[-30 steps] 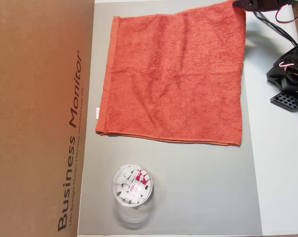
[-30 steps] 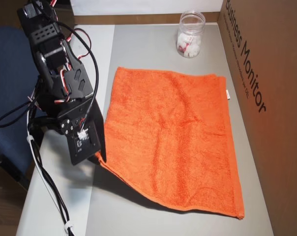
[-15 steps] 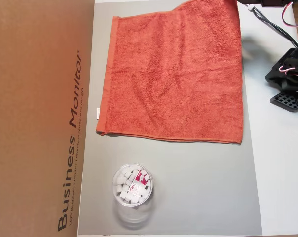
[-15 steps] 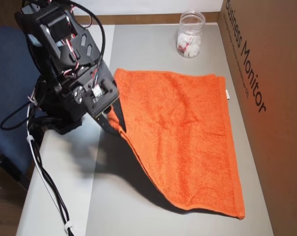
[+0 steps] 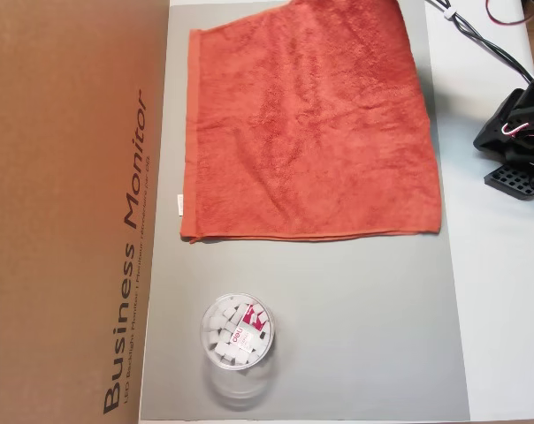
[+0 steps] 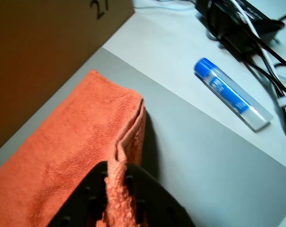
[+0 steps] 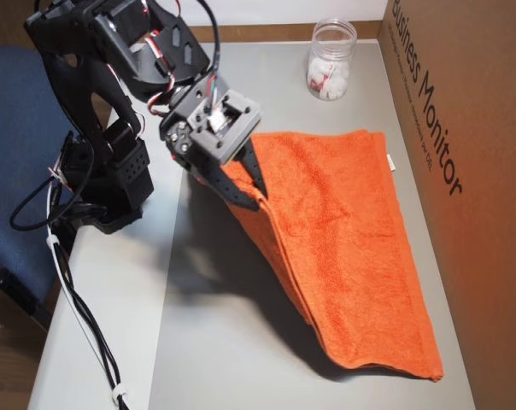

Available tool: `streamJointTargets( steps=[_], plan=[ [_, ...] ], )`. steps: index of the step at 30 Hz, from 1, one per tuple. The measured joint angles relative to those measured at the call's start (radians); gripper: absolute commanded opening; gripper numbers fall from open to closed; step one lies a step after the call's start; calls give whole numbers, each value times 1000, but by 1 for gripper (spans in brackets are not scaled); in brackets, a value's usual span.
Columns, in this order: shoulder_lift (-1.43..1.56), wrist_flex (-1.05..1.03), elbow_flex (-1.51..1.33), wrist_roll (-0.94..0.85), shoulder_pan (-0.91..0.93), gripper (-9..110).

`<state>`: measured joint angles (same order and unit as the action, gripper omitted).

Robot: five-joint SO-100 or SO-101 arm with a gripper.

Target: Fold the blanket.

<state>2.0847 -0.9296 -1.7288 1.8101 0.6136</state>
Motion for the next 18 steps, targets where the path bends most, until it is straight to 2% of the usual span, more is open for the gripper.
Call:
streamJointTargets(
  steps=[7,18],
  plan=[
    [-130,0,150,0,-101,0],
    [-156,0,170,0,-256,0]
  ],
)
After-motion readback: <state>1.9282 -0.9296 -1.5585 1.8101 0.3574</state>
